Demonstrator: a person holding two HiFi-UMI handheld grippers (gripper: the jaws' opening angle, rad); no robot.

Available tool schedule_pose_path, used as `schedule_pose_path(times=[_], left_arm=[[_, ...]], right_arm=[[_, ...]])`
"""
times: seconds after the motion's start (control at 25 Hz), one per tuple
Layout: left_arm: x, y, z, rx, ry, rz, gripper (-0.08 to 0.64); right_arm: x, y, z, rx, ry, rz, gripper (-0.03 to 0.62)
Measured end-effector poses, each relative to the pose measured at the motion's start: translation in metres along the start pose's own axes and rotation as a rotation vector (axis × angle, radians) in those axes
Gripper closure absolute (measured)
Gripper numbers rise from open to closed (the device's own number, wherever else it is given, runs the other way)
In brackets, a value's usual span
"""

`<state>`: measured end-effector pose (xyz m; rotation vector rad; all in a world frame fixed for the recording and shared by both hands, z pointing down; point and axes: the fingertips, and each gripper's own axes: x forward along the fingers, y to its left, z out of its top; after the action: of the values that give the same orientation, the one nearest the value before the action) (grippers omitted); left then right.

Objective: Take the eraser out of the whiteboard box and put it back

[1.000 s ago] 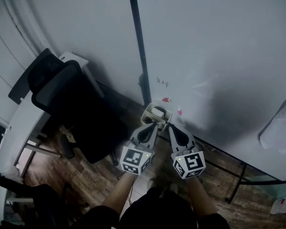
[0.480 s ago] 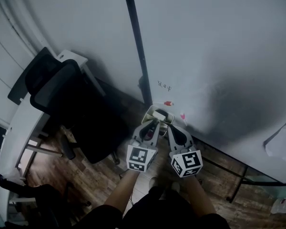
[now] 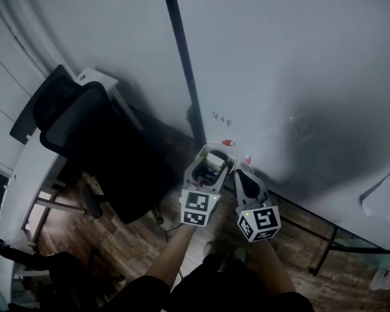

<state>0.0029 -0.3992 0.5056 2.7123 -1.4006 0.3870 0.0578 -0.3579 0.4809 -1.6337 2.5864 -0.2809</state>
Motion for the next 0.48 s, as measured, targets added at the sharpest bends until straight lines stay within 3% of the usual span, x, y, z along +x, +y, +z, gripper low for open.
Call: schedule_pose_path(times=[0.48], left_arm=[[0.015,0.007,-0.001,0.000,0.030,0.024,0.326]], right_arm=[[-0.004,-0.009,-0.001,0.003,0.001,-0.016,0.591]])
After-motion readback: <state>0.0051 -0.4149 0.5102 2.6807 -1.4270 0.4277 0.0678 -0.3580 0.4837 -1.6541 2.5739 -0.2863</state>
